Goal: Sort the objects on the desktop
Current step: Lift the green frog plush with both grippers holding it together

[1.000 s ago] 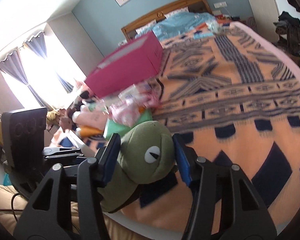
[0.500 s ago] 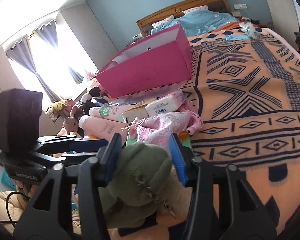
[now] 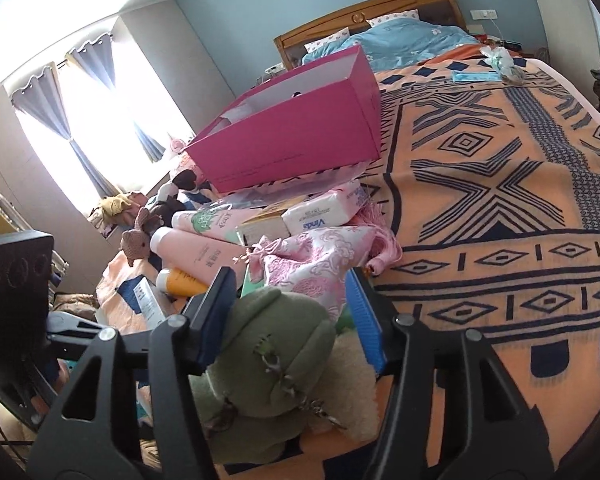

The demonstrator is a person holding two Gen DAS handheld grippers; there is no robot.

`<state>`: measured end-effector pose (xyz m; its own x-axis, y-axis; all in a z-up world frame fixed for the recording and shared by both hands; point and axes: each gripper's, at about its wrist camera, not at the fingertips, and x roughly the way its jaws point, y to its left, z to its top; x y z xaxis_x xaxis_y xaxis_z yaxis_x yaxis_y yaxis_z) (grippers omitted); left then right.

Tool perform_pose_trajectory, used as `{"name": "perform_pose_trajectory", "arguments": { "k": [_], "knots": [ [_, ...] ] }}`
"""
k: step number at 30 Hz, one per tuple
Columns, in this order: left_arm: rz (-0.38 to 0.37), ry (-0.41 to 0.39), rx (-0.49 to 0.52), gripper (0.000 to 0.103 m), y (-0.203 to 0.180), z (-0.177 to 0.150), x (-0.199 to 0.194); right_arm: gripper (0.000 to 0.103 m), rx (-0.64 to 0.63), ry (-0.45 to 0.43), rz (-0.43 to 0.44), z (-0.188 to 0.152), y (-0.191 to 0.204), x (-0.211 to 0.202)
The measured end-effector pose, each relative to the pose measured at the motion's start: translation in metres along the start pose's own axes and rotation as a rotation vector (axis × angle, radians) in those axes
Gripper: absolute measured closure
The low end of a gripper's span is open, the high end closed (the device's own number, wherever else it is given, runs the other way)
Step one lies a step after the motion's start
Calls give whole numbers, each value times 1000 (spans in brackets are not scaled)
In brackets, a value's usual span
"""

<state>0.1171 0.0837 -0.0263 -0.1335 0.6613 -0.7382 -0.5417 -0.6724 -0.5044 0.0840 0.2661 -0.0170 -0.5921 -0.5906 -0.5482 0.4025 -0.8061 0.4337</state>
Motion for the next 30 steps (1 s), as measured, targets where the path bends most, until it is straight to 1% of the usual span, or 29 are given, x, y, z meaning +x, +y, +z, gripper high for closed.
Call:
{"name": "perform_pose_trajectory", "arguments": {
  "k": [3,8,10,12,13,15,18,20,22,25,28,30],
  "knots": [
    [-18,-2,-8,58,-2,-7,-3,44,-13,0,-5,-1,3,0],
    [-97,78,-17,58,-3,-8,18,44,-6,-7,-18,1,0,0],
    [-74,80,-42,58,2,-4,26,44,-6,-1,-6,1,0,0],
    [-85,73,-71,58,9,-1,29,44,-15,6,7,0,2,-1],
    [-91,64,-80,60,11,0,28,44,-18,8,9,0,2,-1],
    [-90,46,-67,63,9,1,24,44,-32,21,23,-1,4,-4],
    [-66,17,-74,64,9,5,17,44,-57,67,52,-4,5,-6],
    [-56,-12,-92,64,13,9,8,44,-72,77,41,-6,6,-8],
    [-20,-70,-101,67,16,15,-6,44,-56,76,52,-6,4,-15],
    [-13,-143,-91,67,20,30,-26,44,-50,65,69,-6,7,-24],
    [23,-161,-77,67,30,40,-27,44,-66,41,69,-3,16,-27],
    [41,-178,-76,67,32,55,-28,44,-66,27,60,2,19,-25]
  ]
}}
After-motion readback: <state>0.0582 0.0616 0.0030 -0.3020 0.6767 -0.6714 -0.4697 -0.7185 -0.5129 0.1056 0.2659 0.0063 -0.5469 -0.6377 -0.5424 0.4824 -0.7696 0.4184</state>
